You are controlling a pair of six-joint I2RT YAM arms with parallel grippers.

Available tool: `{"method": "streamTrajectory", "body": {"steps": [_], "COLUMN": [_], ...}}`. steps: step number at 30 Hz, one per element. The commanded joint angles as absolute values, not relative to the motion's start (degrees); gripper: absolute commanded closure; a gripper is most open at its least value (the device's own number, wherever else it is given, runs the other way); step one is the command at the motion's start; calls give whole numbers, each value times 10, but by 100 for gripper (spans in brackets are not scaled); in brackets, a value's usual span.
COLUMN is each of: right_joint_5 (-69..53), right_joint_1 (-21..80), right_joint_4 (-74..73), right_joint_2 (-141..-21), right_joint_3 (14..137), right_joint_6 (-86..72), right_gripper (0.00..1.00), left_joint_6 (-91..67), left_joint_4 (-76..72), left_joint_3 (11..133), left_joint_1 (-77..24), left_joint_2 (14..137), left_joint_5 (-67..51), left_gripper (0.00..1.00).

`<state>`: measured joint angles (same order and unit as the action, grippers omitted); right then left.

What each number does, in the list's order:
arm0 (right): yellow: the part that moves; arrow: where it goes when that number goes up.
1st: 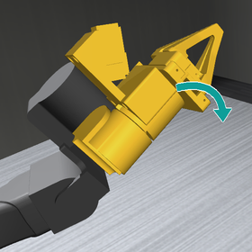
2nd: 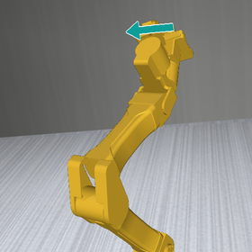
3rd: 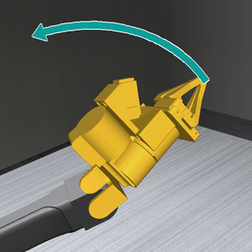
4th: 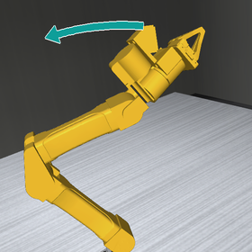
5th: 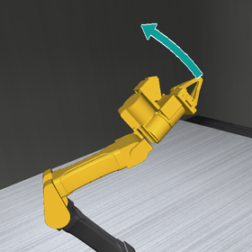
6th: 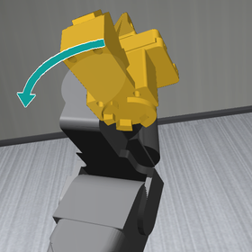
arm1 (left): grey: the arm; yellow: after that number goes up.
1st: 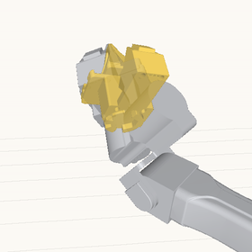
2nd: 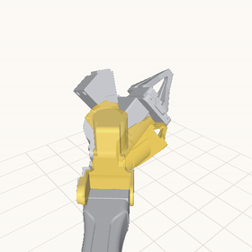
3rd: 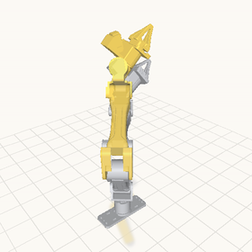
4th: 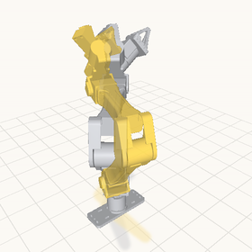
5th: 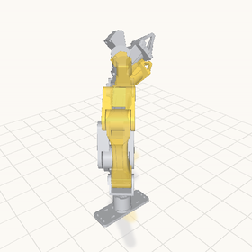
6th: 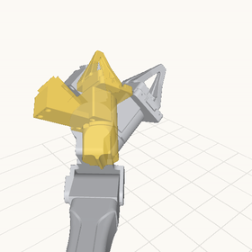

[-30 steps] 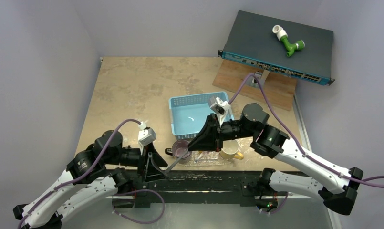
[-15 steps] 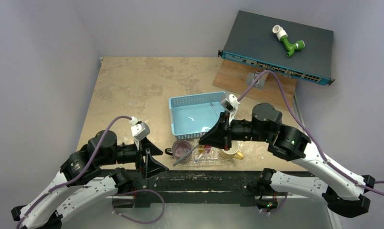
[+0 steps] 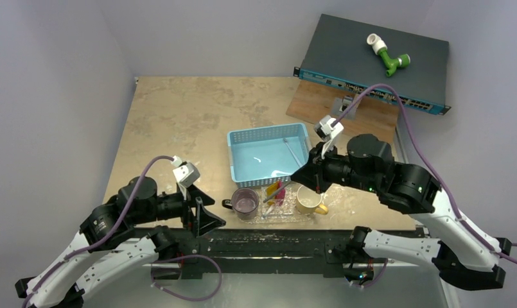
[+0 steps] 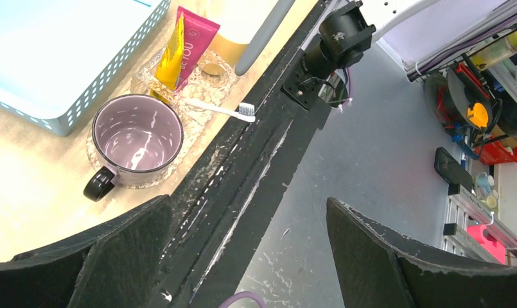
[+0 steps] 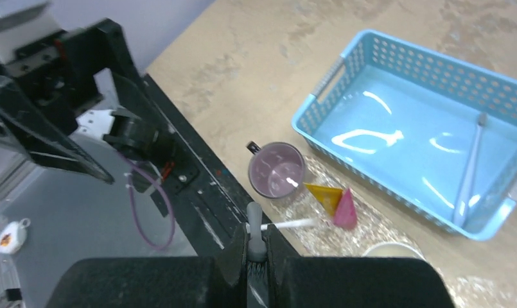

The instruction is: Prepare toiletry sets of a toothbrush and toothpaste on the tray

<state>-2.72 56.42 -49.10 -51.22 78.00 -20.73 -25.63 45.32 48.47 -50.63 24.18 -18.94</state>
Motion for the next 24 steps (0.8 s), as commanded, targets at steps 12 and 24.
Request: {"method": "streamTrajectory", "body": {"steps": [12, 24], "right_joint_5": [116, 301], "right_joint_1": [617, 747], "right_joint_4": [-638, -659], "right_joint_2": [-559, -592], "right_joint_3": [802, 797], "right_joint_6": [-278, -382], "right_gripper": [100, 100], "left_joint_6": [-243, -246], "left_joint_4": [447, 447], "left_joint_3": [481, 476], "left_joint_1": [-503, -503], "left_joint_2": [232, 223], "left_joint_5": [-166, -166], "left_gripper": [11, 10]}}
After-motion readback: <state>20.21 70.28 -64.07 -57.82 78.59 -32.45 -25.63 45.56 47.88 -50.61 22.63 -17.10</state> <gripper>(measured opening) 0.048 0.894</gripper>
